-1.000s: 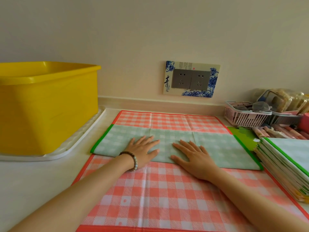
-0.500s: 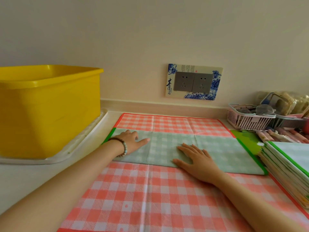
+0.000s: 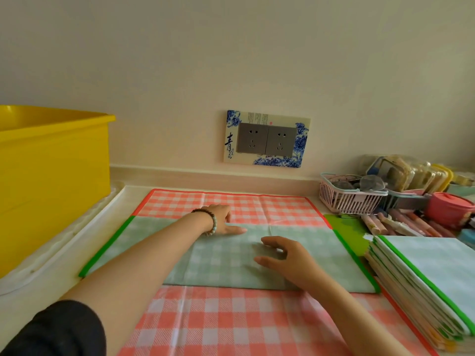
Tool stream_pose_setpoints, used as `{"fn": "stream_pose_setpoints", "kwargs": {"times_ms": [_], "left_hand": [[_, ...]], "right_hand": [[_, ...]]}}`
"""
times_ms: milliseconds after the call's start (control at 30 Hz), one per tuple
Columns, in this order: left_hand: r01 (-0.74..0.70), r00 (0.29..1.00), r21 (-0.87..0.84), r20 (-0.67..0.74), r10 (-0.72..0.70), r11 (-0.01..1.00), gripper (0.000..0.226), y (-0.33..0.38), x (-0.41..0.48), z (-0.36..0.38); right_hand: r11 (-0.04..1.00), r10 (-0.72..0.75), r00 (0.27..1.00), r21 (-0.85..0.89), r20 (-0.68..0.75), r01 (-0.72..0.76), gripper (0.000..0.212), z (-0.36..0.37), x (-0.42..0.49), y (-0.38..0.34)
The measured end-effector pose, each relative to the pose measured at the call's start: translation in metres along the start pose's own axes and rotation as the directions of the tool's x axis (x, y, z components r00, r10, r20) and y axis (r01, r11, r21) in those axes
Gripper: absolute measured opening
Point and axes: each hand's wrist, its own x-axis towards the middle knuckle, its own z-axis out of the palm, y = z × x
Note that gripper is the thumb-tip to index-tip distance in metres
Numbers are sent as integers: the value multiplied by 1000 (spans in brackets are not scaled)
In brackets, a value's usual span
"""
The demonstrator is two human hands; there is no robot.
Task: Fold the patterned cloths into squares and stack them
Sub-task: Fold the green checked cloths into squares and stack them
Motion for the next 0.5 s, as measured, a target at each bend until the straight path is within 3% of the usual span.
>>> {"fn": "stream_pose_setpoints", "kwargs": {"times_ms": [167,267,367,500], "left_hand": [[-32,997,74,72,27,997,79,9,3,-4],[-106,991,-14,75,107,994,62,11,0,-7],[-213,976,-114,-80,205,970,40,8,-7,-11],[-290,923,-235,-326,206,928,48,-2,-27,-21]], "right_hand": [[996,-34,999,77,-34,37,48,-1,2,3],[995,-52,996,81,-75,58,44,-3,3,3],[985,-54,974,146,-219,87,41,-4,5,0],[961,-61,908,223,-414,166,61,-10,2,-8]]}}
